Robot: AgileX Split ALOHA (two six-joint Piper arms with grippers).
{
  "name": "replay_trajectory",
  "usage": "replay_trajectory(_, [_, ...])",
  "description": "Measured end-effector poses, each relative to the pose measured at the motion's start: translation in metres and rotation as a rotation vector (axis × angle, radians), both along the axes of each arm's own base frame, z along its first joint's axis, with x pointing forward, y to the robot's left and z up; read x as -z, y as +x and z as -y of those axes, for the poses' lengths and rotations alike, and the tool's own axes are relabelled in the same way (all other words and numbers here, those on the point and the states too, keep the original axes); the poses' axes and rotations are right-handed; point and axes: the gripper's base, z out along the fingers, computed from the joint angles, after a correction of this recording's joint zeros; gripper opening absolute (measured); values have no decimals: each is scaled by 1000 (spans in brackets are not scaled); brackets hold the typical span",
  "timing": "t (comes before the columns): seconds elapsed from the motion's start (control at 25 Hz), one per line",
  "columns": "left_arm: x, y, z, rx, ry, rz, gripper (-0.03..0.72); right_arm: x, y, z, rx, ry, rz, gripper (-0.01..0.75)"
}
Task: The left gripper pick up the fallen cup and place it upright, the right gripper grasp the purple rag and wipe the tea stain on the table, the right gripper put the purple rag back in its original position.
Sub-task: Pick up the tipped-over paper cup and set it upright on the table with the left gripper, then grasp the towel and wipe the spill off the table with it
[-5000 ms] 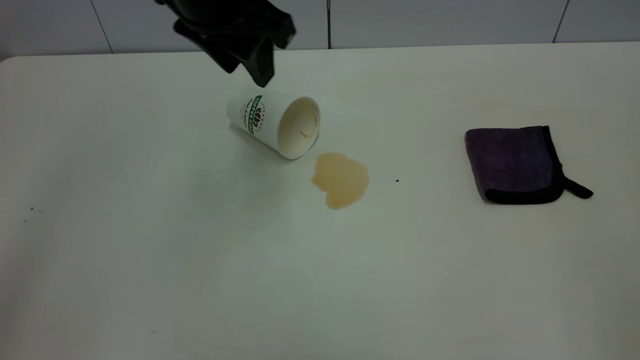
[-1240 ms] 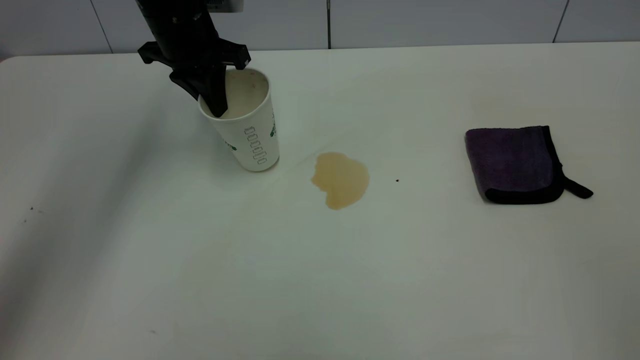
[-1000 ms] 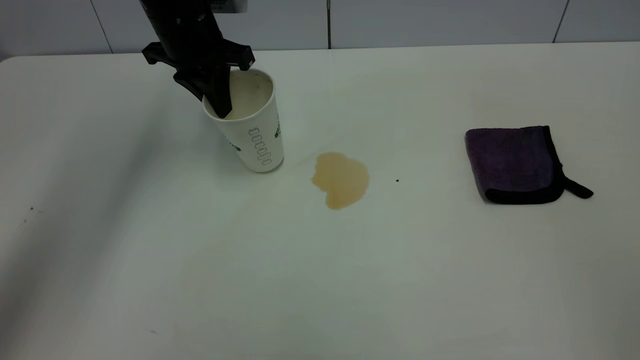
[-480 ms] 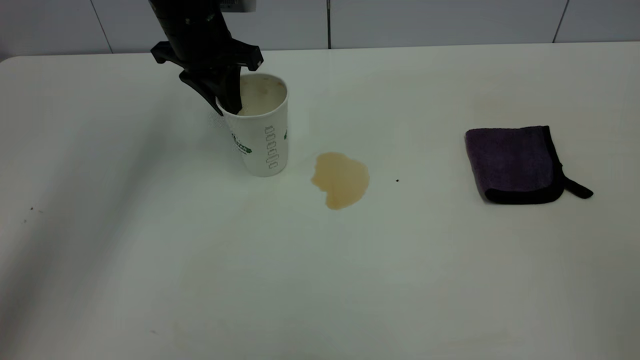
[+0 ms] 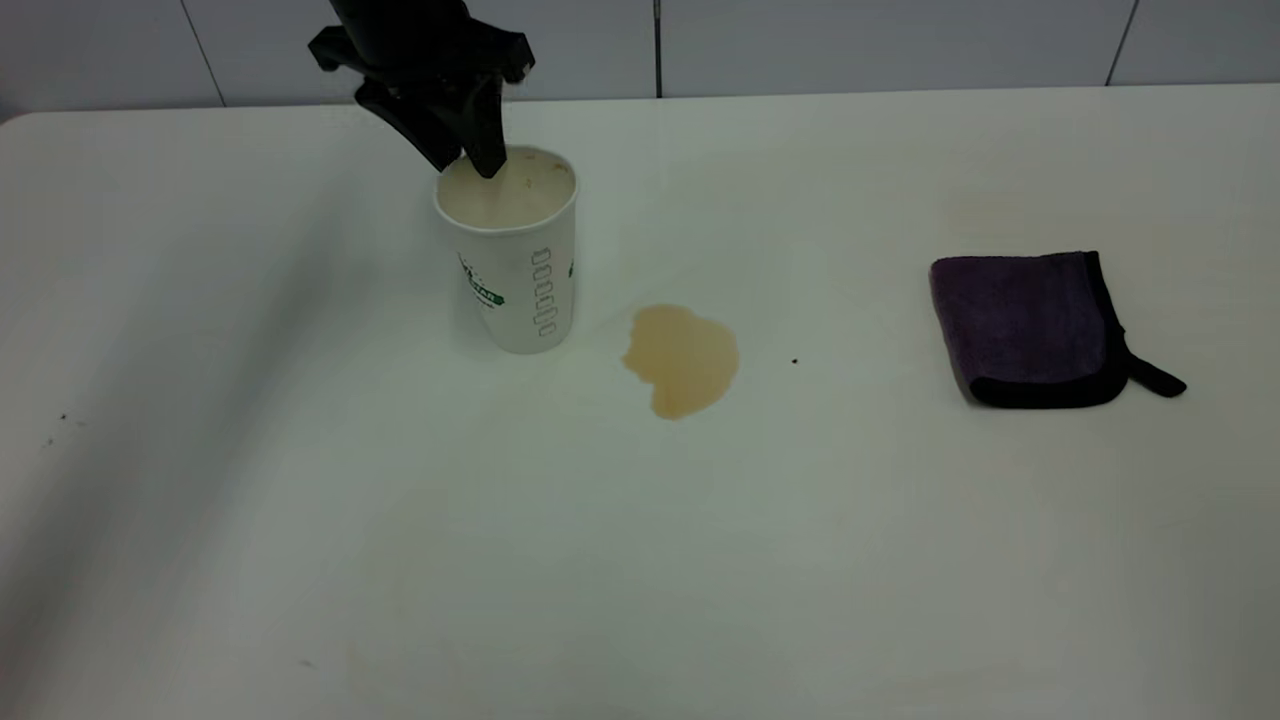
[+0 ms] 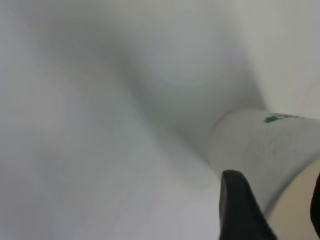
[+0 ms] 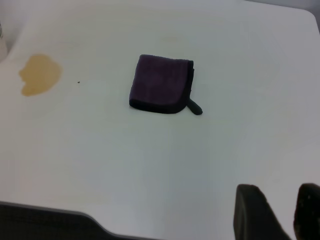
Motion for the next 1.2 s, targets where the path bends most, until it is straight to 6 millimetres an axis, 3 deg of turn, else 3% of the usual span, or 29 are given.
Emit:
replay_trajectory(0.32, [-58, 2, 16, 67, -3, 22, 405, 0, 0, 0, 0, 0, 0, 239])
replay_trajectory(0.48, [-104, 10, 19, 2, -36, 164, 405, 0, 0, 0, 0, 0, 0, 239])
replay_trajectory(0.64, [-159, -1, 22, -49, -83, 267, 405, 0, 0, 0, 0, 0, 0, 239])
replay_trajectory(0.88, [-264, -48, 24, -38, -172, 452, 405, 0, 0, 0, 0, 1, 0, 239])
replay_trajectory(1.12, [-364, -121, 17, 0, -276, 652, 405, 0, 0, 0, 0, 1, 0, 239])
replay_trajectory(1.2, [-384, -145, 9, 1, -292, 677, 405, 0, 0, 0, 0, 1, 0, 239])
